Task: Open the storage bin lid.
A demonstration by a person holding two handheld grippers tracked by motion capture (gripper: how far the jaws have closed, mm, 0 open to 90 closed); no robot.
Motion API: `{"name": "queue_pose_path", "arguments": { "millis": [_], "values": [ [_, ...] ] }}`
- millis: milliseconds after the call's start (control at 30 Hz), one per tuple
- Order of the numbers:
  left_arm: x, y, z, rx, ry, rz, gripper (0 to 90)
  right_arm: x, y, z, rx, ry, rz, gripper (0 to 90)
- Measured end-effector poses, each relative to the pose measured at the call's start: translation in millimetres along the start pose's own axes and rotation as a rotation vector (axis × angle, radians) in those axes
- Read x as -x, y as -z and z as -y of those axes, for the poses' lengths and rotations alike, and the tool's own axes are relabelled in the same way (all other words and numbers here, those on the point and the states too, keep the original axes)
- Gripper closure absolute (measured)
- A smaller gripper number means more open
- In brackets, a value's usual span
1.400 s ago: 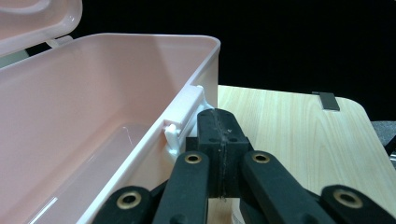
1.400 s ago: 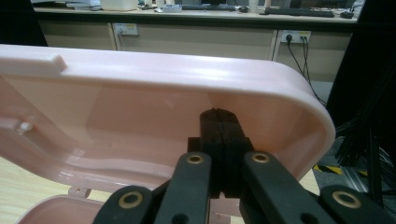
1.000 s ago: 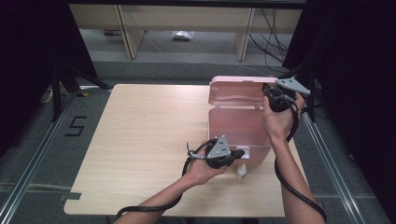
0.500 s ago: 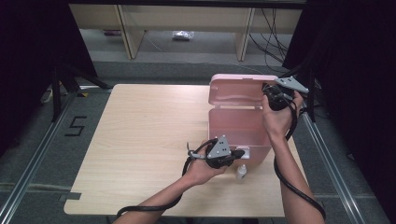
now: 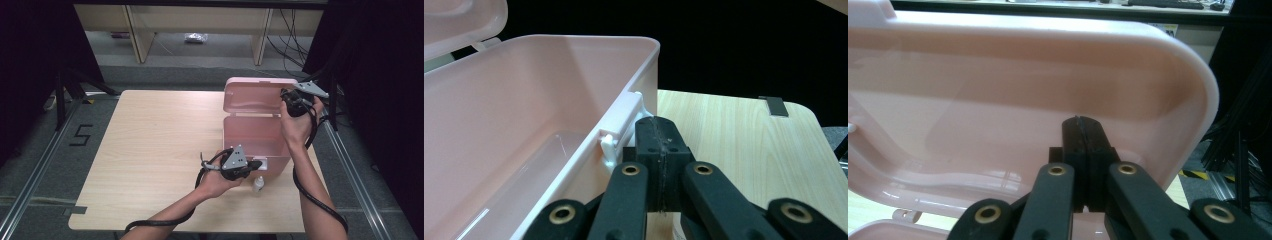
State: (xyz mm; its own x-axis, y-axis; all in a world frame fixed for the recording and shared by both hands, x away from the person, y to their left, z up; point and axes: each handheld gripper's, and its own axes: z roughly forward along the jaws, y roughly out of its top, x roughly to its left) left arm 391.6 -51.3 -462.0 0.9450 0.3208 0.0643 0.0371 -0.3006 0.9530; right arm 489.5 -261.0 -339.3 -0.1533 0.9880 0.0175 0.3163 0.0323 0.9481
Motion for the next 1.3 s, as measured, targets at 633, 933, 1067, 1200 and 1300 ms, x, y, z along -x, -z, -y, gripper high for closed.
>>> {"name": "queue_pose_path", "arguments": {
  "millis": [633,933,1067,1200,1300],
  "values": [
    [-0.1,-0.2,-0.3,-0.002,0.0,0.001,89.7,3.0,-11.1,0.2,-0.027,0.021,0.006,90.0],
    [-0.1,-0.3,-0.2,0.0,0.0,0.001,89.6,3.4,-16.1,1.7,-0.04,0.015,0.004,90.0],
    [-0.2,-0.1,-0.5,-0.004,-0.001,0.002,89.7,3.5,-18.8,2.8,-0.043,0.016,0.009,90.0],
    [-0.3,-0.1,-0.6,-0.004,-0.001,0.003,89.6,3.8,-21.5,3.3,-0.055,0.026,0.013,90.0],
    [-0.3,-0.1,-0.5,-0.004,-0.001,0.003,89.7,3.7,-24.4,4.6,-0.061,0.024,0.017,90.0]
  ]
}}
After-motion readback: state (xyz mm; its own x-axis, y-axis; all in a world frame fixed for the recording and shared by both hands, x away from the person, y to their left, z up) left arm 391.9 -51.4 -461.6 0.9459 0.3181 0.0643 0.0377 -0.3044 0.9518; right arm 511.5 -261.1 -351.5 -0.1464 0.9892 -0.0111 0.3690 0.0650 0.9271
